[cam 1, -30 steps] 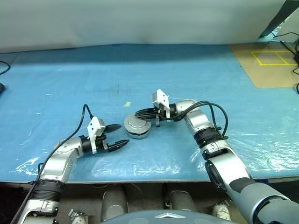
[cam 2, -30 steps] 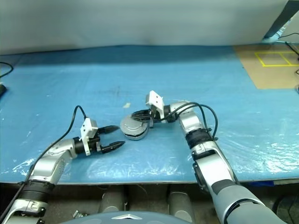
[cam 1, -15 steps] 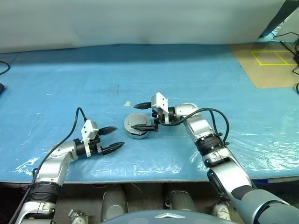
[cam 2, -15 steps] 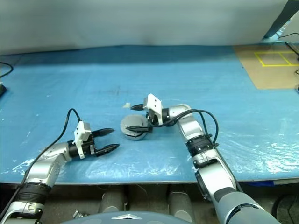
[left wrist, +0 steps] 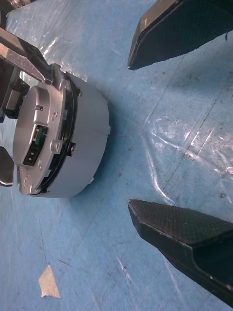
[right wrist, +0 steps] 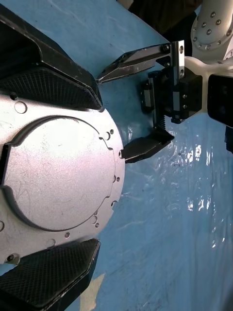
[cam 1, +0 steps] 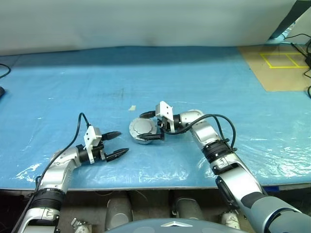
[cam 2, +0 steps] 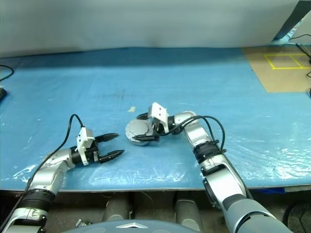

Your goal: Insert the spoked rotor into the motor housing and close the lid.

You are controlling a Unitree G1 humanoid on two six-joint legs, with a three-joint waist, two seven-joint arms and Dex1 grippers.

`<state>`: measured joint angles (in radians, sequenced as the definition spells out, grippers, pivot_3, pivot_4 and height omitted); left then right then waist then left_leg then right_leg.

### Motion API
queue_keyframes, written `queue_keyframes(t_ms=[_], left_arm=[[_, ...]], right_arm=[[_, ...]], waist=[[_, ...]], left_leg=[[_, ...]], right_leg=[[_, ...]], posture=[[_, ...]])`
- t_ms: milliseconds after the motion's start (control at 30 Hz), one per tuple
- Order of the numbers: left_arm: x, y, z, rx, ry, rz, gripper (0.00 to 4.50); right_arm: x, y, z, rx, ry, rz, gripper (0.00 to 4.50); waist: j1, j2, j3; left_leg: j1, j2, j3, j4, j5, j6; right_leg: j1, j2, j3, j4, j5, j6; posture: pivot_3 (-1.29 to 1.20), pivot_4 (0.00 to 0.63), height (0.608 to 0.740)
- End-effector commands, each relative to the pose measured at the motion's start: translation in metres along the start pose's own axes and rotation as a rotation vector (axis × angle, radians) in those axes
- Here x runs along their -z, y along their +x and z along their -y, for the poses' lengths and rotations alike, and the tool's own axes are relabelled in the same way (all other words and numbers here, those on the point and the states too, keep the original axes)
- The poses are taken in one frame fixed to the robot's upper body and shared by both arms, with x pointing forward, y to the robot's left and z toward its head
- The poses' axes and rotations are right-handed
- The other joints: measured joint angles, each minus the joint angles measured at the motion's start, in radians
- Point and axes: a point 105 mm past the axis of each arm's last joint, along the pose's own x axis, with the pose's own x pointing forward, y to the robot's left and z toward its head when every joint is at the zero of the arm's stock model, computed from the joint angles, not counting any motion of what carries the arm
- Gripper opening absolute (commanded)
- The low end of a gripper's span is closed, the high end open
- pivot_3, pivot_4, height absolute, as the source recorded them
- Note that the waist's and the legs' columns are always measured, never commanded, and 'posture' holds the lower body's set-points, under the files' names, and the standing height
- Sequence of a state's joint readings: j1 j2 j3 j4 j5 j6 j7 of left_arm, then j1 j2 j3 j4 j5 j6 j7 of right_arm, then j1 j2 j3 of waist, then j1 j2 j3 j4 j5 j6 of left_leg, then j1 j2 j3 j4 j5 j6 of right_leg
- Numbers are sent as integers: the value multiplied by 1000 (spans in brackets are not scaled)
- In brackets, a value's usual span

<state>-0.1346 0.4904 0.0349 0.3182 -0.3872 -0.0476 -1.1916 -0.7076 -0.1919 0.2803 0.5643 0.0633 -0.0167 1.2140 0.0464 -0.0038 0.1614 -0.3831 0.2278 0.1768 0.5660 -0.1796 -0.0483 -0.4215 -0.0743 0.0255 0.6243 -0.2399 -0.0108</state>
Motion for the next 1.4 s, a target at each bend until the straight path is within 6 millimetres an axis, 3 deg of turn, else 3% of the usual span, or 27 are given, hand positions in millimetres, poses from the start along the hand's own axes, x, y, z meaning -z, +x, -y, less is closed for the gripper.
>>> queue_keyframes(t_ms=[33, 200, 567, 667, 767, 1400], left_arm=[[9, -5, -2, -26, -21, -31, 4500], [9, -4, -2, -27, -19, -31, 4500], [14, -5, -4, -29, -21, -34, 4500], [14, -4, -4, -28, -21, -34, 4500], [16, -4, -5, -28, -22, -35, 4500], [13, -1, -2, -16, -20, -25, 4500]], right_arm=[[1, 1, -1, -7, 2, 8, 4472], [12, -1, -4, -17, 33, -20, 4472], [9, -3, -5, -26, 22, -16, 4472], [10, -3, -3, -17, -5, -34, 3858], [13, -3, -3, -8, -8, -43, 2941], [-2, -8, 2, -41, -5, -47, 2939]], waist=[[0, 0, 0], [0, 0, 0], [0, 0, 0], [0, 0, 0], [0, 0, 0], [1, 0, 0]], left_leg=[[0, 0, 0, 0, 0, 0], [2, 0, 0, 0, 0, 0], [4, 0, 0, 0, 0, 0], [4, 0, 0, 0, 0, 0], [4, 0, 0, 0, 0, 0], [9, -1, 0, -4, -1, 2]], right_leg=[[0, 0, 0, 0, 0, 0], [2, 0, 0, 0, 0, 0], [3, 0, 0, 0, 0, 0], [3, 0, 0, 0, 0, 0], [4, 0, 1, 0, 0, 0], [9, 0, 1, -4, 0, 0]], posture=[[0, 150, 740], [0, 150, 740], [0, 150, 740], [0, 150, 740], [0, 150, 740], [0, 150, 740]])
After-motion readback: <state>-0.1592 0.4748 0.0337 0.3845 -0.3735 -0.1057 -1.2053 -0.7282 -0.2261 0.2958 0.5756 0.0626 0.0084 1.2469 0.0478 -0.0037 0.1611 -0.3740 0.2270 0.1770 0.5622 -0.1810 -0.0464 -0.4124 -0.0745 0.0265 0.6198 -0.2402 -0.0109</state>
